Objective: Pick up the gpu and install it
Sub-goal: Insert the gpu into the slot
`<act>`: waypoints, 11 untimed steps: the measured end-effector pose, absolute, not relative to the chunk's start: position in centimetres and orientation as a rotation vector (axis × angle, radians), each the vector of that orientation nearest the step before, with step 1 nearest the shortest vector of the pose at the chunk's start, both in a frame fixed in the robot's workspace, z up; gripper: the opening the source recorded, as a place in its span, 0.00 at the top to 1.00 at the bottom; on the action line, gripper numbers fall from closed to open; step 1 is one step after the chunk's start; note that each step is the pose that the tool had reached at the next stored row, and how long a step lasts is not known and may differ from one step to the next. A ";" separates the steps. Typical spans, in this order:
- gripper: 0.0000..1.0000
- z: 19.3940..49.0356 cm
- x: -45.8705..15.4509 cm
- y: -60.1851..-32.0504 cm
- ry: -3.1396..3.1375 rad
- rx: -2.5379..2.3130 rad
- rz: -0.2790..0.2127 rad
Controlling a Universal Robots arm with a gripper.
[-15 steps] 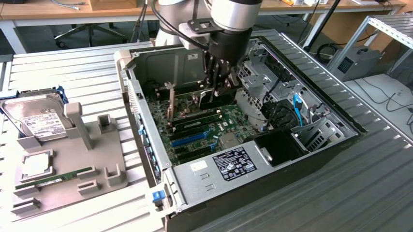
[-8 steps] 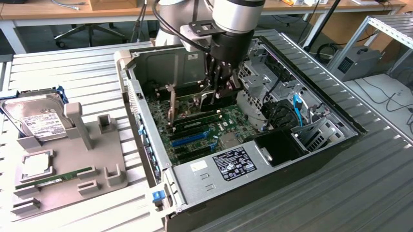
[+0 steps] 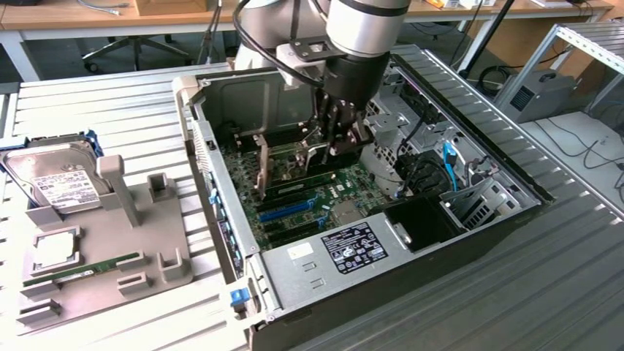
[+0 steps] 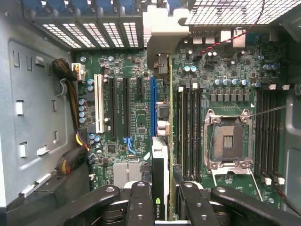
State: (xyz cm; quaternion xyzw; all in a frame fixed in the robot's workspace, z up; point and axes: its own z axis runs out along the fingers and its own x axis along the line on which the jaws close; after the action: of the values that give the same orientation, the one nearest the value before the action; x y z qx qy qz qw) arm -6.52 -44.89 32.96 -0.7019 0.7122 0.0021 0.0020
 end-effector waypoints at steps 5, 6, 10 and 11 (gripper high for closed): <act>0.73 32.0 -6.6 -44.9 2.235 -2.203 0.006; 0.73 31.8 -6.6 -44.9 2.235 -2.203 0.006; 0.73 31.2 -6.7 -44.9 2.235 -2.203 0.006; 0.73 31.0 -6.8 -44.9 2.235 -2.203 0.006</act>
State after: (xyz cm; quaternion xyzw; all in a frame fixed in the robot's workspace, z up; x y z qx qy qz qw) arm -6.76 -44.90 31.01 -0.7020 0.7122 0.0020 0.0019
